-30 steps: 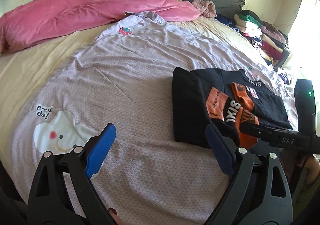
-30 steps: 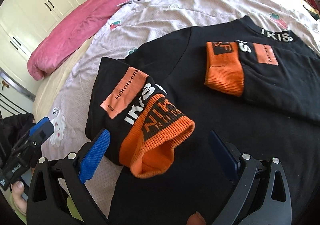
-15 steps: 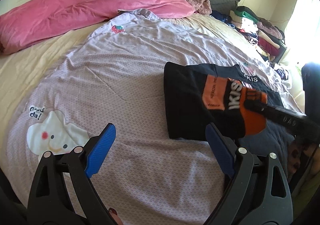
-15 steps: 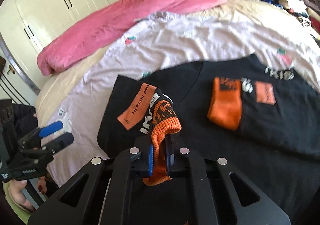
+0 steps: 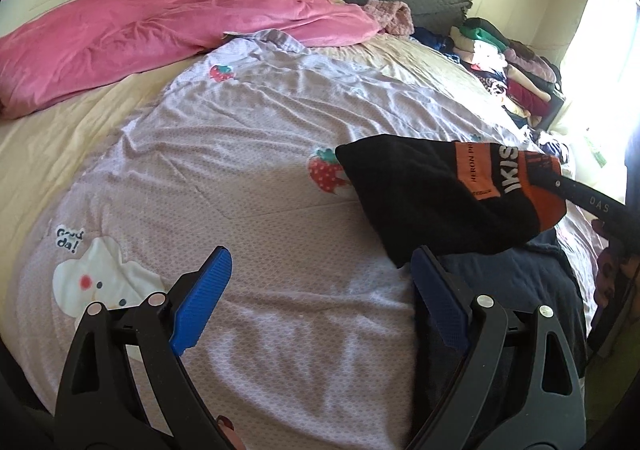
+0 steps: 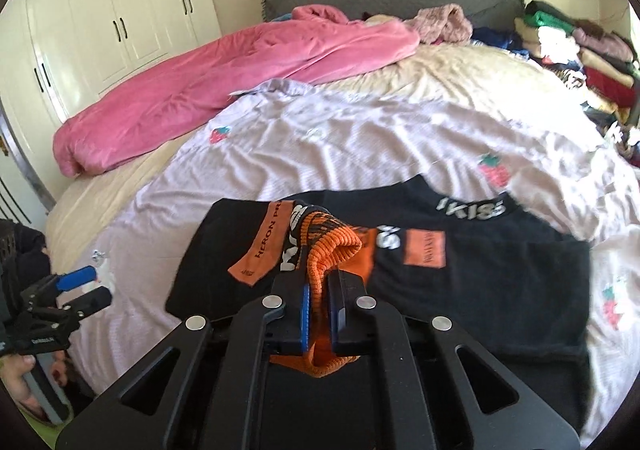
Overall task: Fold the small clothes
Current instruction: 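Lift the cuff and pull the sleeve and shirt side inward with the right gripper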
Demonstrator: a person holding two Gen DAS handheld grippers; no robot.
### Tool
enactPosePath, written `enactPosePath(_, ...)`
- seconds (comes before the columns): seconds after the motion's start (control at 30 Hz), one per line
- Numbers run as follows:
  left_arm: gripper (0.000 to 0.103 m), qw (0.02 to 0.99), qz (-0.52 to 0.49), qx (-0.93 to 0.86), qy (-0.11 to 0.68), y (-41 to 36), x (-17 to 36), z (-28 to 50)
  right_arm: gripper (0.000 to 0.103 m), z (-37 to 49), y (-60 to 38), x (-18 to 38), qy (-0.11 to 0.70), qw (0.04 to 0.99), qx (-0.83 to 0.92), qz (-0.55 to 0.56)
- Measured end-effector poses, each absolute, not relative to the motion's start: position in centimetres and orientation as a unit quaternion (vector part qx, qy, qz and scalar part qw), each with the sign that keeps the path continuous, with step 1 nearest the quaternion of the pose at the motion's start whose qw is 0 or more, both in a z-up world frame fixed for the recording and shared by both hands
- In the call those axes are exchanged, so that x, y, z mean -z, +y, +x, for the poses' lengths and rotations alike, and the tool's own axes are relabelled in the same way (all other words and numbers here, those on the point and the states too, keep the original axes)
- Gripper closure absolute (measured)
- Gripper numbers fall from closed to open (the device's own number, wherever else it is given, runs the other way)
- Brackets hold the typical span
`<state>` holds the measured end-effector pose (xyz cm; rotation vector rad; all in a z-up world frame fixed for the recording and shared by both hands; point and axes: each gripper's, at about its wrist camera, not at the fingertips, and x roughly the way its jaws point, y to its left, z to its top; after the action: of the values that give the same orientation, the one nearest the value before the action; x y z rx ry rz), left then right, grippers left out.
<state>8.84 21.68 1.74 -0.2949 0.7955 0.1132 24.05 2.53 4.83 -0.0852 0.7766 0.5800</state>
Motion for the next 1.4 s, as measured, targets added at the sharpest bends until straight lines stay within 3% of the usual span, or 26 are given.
enactPosePath(0.8, 0.019, 0.919, -0.136, -0.022, 0.369, 15.4, -3.9, 13.4, 0.098, 27.9, -7.6, -5.4, 0.358, 0.904, -0.226, -0.048)
enactPosePath(1.4, 0.029, 0.915, -0.085, 0.021, 0.393, 9.0, -1.6, 19.0, 0.098, 29.7, -13.4, -2.9, 0.373, 0.909, -0.182, -0.029)
